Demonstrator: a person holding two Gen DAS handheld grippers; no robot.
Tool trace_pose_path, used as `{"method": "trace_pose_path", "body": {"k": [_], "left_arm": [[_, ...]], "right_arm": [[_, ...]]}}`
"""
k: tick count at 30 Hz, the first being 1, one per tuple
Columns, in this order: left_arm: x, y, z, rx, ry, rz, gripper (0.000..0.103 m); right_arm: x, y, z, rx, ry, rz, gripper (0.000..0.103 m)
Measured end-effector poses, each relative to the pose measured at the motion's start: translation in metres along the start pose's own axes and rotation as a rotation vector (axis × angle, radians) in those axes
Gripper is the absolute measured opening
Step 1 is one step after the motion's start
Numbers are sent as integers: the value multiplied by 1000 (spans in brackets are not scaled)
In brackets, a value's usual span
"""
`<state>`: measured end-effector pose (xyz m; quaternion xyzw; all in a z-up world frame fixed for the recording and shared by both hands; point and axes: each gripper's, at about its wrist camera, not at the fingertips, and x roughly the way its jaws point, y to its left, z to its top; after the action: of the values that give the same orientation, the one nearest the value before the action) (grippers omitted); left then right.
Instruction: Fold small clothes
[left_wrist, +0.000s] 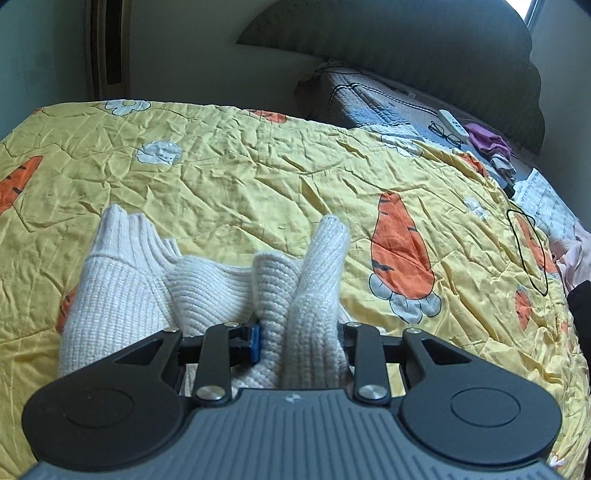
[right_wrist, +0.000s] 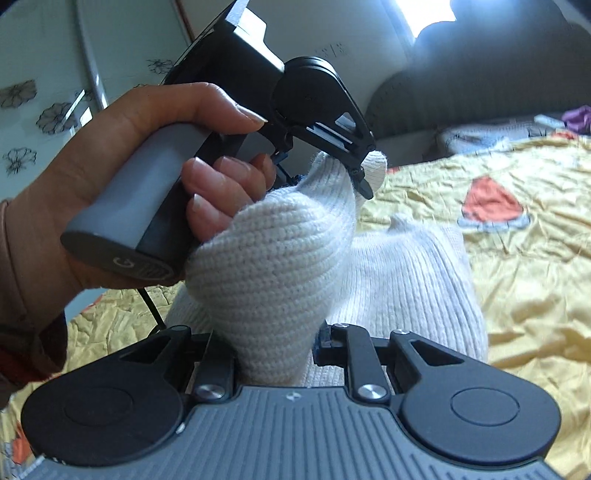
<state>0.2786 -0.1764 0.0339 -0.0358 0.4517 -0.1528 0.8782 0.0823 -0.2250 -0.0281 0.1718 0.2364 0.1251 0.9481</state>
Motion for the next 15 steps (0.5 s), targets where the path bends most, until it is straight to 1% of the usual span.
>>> {"method": "trace_pose_path", "body": {"k": [5,9,12,13,14,15], "left_arm": [[9,-13,-4,30,8,24,30],[14,-16,-5,27,18,29,30],[18,-18,-6,29,26,20,34],[19,-19,-5,32,30,16,38],[20,-20,-5,33,35,4,47],[19,-19,-4,23,29,-27,53]], "right_arm": [[-1,-13,-2,76,16,27,22],[-6,-21,-3,115,26,40,23],[-6,-19,-5,128,30,43,24],[-7,-18,-5,134,31,44,24],[-10,-20,-6,144,33,45,25],[-11,-21,-7,155,36,49,25]]}}
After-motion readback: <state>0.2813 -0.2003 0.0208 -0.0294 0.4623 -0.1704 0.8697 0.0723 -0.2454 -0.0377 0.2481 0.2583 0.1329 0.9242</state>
